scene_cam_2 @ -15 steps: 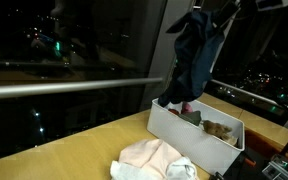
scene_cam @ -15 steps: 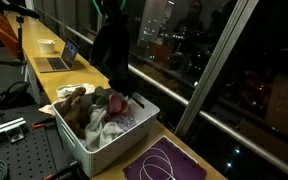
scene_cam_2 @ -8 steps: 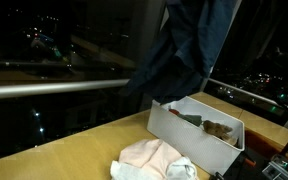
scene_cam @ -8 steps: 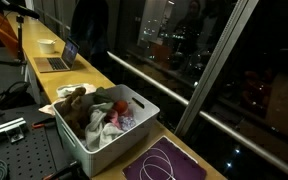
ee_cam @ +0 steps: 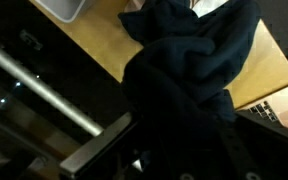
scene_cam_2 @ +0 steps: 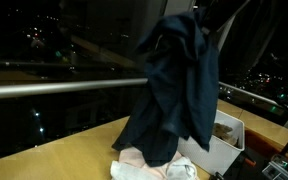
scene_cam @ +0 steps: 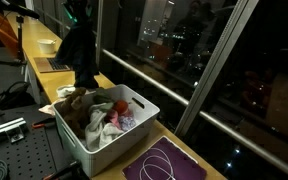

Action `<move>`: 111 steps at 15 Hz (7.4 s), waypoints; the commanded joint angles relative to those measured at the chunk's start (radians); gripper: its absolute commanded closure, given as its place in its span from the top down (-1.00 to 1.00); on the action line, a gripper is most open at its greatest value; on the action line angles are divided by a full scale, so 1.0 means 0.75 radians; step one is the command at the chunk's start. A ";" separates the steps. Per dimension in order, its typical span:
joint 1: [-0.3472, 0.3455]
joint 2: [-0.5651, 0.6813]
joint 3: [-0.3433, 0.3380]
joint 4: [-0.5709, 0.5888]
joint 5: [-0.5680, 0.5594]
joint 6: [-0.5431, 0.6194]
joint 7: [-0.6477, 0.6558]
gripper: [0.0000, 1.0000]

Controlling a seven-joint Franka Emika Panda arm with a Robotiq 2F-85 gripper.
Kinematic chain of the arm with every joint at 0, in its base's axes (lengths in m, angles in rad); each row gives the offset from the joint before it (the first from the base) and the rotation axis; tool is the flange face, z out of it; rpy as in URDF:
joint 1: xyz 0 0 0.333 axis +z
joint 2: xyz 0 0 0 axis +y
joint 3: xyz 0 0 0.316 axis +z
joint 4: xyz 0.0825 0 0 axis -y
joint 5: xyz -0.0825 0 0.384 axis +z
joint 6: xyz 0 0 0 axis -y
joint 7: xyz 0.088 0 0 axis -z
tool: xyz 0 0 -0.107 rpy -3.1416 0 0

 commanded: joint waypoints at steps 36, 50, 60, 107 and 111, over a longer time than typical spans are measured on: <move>-0.229 0.196 -0.257 -0.557 0.251 0.275 -0.242 -0.13; -0.256 -0.021 -0.282 -0.253 0.213 0.014 -0.228 -0.91; 0.055 0.112 0.047 0.118 0.040 -0.149 -0.001 -0.91; -0.482 0.567 -0.276 -0.446 0.101 0.706 -0.533 1.00; -0.506 0.576 -0.284 -0.456 0.094 0.720 -0.526 1.00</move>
